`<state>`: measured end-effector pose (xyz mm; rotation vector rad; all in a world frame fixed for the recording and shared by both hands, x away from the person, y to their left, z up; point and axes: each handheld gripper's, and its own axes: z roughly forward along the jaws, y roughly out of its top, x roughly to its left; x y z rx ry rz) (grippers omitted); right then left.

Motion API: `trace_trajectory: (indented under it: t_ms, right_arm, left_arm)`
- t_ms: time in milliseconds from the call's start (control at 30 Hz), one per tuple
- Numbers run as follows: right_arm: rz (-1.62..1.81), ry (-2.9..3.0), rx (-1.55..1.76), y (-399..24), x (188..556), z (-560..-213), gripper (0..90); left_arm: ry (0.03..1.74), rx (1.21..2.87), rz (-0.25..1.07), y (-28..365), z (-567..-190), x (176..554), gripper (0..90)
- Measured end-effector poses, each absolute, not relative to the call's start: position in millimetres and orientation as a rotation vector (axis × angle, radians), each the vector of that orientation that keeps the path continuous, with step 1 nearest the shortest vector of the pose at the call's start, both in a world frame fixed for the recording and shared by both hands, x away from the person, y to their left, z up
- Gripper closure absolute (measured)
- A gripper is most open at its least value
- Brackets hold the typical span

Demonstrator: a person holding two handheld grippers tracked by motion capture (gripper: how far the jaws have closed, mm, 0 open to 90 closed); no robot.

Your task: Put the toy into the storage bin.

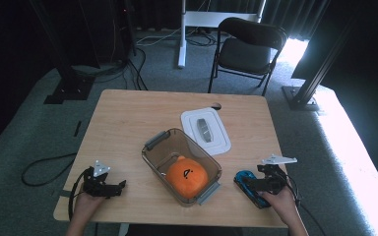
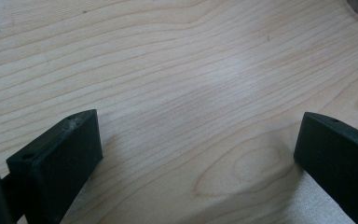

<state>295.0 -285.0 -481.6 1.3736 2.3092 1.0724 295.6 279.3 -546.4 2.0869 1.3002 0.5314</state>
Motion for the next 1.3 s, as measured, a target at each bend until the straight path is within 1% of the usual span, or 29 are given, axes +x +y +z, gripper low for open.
trace_trajectory:
  t_ms: [533,667,1300]
  right_arm:
    - [0.862,2.368,1.391,-289.2,285.7,-521.6,12.0]
    - [0.807,2.364,1.367,-287.5,286.2,-523.5,12.1]
    - [0.749,2.419,1.335,-284.9,289.1,-533.5,13.3]
  left_arm:
    - [1.300,2.086,0.532,279.3,-546.4,295.6,1.1]
    - [1.300,2.086,0.532,279.3,-546.4,295.6,1.2]
    - [1.300,2.086,0.532,279.3,-546.4,295.6,1.1]
